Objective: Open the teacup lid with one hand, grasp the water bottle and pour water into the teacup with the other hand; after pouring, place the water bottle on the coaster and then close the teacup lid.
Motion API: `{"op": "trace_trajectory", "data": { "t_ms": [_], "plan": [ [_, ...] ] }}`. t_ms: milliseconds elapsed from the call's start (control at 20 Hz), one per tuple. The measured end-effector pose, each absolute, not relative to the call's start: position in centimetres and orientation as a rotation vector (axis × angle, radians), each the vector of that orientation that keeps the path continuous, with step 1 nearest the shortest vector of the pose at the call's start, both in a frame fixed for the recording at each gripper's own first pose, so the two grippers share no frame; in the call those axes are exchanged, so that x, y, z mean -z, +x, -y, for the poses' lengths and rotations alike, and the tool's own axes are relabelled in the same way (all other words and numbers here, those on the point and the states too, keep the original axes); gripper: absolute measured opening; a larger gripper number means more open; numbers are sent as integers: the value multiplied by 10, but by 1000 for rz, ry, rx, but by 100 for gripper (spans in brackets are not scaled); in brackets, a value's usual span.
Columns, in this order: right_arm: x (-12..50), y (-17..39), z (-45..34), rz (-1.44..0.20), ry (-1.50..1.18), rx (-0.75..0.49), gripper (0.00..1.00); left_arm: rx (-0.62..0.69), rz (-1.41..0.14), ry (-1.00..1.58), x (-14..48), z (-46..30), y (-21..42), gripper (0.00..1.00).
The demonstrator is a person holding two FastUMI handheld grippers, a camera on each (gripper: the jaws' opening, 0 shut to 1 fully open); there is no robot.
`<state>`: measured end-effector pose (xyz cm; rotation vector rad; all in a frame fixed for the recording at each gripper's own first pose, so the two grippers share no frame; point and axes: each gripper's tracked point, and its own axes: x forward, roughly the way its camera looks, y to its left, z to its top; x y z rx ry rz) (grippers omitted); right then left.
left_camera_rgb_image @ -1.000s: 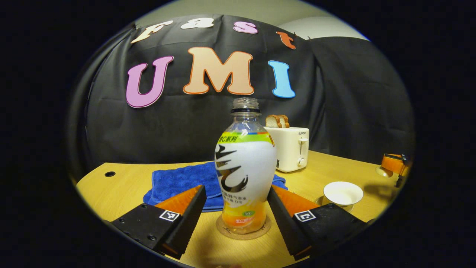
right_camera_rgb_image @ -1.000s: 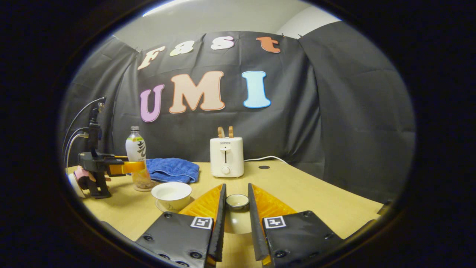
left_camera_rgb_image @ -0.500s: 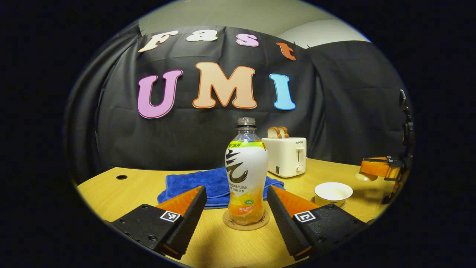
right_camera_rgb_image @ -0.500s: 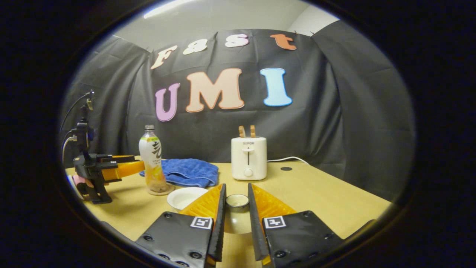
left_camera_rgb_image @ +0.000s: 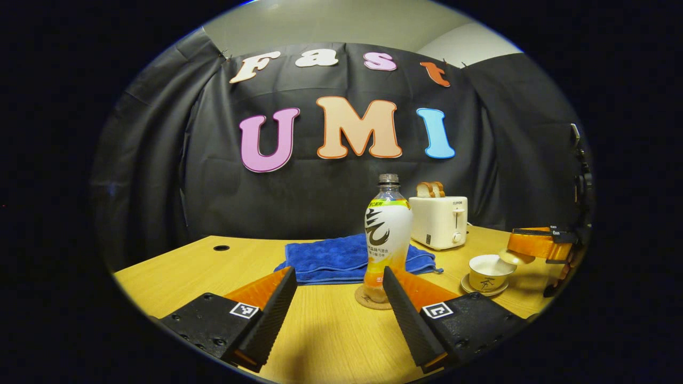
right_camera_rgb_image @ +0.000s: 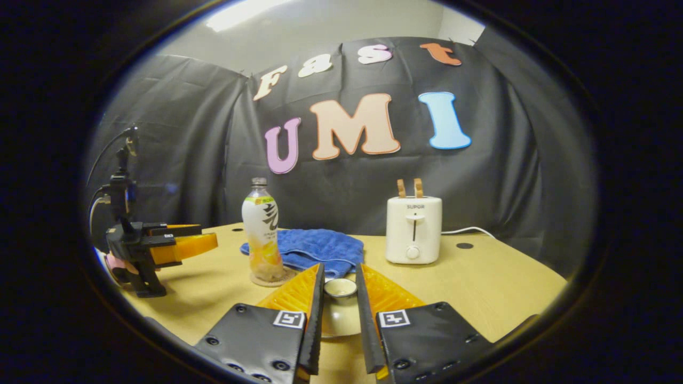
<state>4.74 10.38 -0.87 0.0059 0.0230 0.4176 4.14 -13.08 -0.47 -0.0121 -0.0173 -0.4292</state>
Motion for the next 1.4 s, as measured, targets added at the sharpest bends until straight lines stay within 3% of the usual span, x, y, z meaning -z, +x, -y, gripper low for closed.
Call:
{"op": "trace_trajectory", "data": {
  "t_ms": [300,750,1050,1400],
  "plan": [
    [16,60,-124,-65,-3,-460,36,340,17,-11,6,111,39,95],
    [29,68,-132,-149,-26,-475,36,360,17,-13,6,115,37,95],
    [31,71,-130,-167,-29,-460,43,373,18,-12,6,118,38,95],
    [12,61,-120,-47,1,-434,100,376,19,-11,6,118,39,95]
  ]
}}
